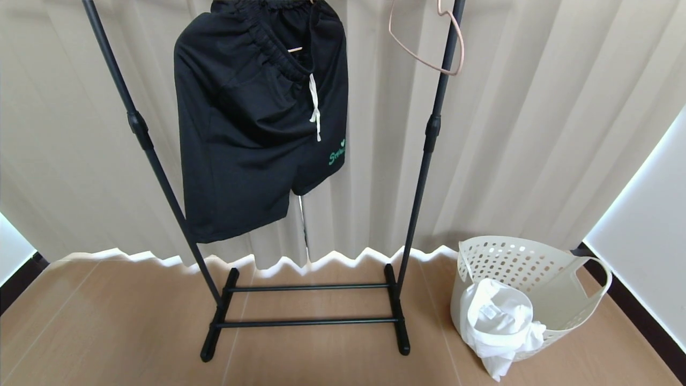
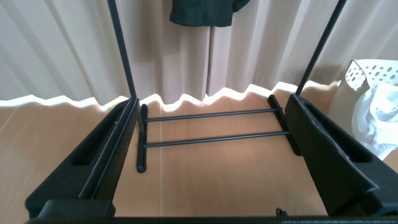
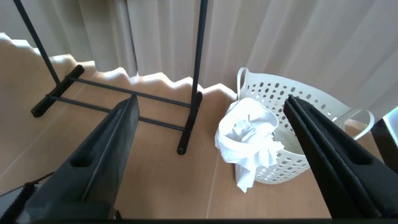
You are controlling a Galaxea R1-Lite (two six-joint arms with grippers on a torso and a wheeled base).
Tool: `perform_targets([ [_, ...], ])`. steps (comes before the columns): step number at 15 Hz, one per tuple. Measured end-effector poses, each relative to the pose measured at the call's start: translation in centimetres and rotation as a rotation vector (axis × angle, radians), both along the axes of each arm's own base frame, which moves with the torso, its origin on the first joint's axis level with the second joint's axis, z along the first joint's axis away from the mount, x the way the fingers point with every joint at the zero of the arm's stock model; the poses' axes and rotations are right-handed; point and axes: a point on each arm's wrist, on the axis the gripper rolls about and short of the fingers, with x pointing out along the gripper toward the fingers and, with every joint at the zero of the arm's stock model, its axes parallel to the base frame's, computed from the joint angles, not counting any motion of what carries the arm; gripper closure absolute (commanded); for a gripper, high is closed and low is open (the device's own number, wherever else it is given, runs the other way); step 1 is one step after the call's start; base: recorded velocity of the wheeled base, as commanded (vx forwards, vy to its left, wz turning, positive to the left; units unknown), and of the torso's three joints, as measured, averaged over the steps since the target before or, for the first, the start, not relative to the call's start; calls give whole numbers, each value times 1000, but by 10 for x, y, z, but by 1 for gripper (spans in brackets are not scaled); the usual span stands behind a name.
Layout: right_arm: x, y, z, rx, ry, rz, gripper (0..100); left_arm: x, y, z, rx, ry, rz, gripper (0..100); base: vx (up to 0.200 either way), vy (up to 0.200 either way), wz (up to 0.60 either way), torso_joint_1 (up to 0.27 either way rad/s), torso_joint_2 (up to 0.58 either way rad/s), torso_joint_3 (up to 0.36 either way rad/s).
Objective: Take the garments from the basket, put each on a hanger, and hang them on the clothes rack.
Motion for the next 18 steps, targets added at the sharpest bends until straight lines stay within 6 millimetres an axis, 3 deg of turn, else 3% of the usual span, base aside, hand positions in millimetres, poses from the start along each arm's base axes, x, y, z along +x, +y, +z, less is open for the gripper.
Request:
perform_targets([
  [11, 0, 0, 0, -1, 2, 2, 0, 0, 0, 0, 0, 1, 0, 0, 0, 0, 0, -11, 160, 146],
  [16, 0, 0, 0, -1, 2, 1, 0, 0, 0, 0, 0, 0, 0, 0, 0, 0, 0, 1, 33, 31],
  [18, 0, 0, 0, -1, 2, 0, 0, 0, 0, 0, 0, 0, 0, 0, 0, 0, -600, 2, 2, 7],
])
